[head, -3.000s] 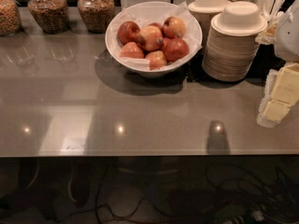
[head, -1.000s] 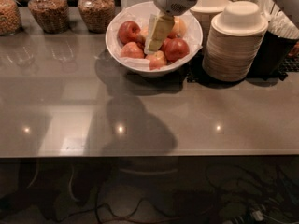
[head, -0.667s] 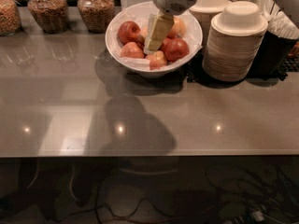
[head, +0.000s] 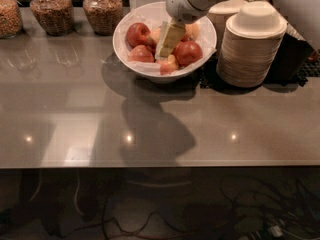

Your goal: Pick apple from white bowl

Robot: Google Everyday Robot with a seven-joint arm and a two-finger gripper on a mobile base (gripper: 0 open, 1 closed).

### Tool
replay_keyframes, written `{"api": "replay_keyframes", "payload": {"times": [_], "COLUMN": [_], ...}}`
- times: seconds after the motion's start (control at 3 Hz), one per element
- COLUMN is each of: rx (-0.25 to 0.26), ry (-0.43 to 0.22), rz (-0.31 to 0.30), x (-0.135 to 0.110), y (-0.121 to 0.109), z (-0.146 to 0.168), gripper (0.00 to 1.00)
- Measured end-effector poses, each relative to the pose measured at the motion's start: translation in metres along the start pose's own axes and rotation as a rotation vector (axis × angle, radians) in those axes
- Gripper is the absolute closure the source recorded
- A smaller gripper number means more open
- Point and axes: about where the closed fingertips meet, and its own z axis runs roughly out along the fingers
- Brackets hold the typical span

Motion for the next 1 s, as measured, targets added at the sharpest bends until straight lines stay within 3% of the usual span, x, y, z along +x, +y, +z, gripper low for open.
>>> {"api": "replay_keyframes", "payload": {"times": [0.33,0.67,1.0], "rx": [0.001,-0.004,-0.008], "ry": [0.010,0.023,0.037], "rz": [0.027,0.057,0.085], "x": [0.015,0.029,0.042], "y": [0.002,0.005,0.008], "z": [0.015,0.026,0.034], "gripper": [0.02,0.18,0.25]}}
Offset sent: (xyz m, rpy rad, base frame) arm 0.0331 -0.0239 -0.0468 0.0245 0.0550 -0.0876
